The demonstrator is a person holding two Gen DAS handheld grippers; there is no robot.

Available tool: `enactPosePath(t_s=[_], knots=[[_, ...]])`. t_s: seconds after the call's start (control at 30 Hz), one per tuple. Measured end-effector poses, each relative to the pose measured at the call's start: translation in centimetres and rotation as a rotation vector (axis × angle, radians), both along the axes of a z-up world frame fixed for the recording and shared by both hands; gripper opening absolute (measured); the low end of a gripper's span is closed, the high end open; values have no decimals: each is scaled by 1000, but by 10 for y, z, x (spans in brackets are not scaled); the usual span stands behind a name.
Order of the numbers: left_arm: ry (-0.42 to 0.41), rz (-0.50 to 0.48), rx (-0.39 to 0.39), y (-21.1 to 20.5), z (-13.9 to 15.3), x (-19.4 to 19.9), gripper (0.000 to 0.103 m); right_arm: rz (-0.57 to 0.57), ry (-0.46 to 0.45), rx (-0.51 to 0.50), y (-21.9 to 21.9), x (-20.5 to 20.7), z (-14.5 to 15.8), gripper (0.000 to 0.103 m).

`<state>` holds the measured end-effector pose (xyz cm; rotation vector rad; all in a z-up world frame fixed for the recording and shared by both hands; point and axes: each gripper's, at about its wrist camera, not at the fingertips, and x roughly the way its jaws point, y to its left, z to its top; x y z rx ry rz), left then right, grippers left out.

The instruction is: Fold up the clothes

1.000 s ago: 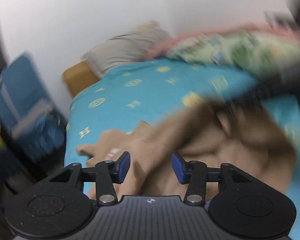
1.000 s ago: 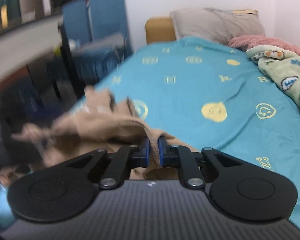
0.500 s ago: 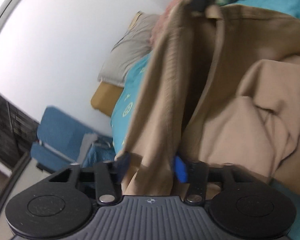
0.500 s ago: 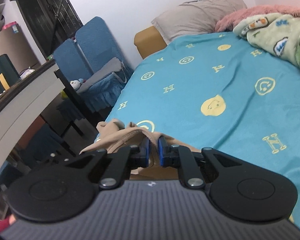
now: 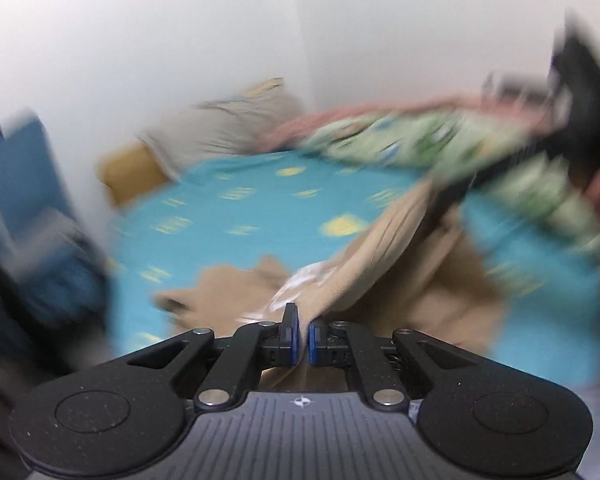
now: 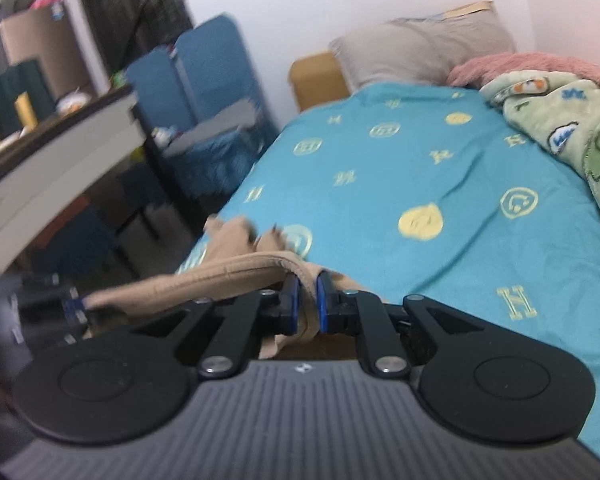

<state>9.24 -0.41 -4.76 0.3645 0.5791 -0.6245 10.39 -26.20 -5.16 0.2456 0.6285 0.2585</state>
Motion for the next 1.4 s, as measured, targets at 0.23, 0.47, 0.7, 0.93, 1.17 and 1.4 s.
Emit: enactPosePath(t_s=[0.23,0.47,0.7,0.93,1.17,1.4], knots=[[448,-102,-389,64,-2,42,7,63,104,-98,10,8,-15,14],[693,102,-531,75,-60,118,8,30,242,-119,13,60,-57,15],[455,198,-461,68,-30,114,46,-100,232,84,-13,65,-61,85],[140,205,-229,37,9,65,56,-230,166,26,-18,50,-45,85],[20,74,129,-29,-26,7,51,-221,168,-6,-2,40,-46,85],[50,73,224,-37,-57,8,13,-204,166,-26,7,37,-48,85]])
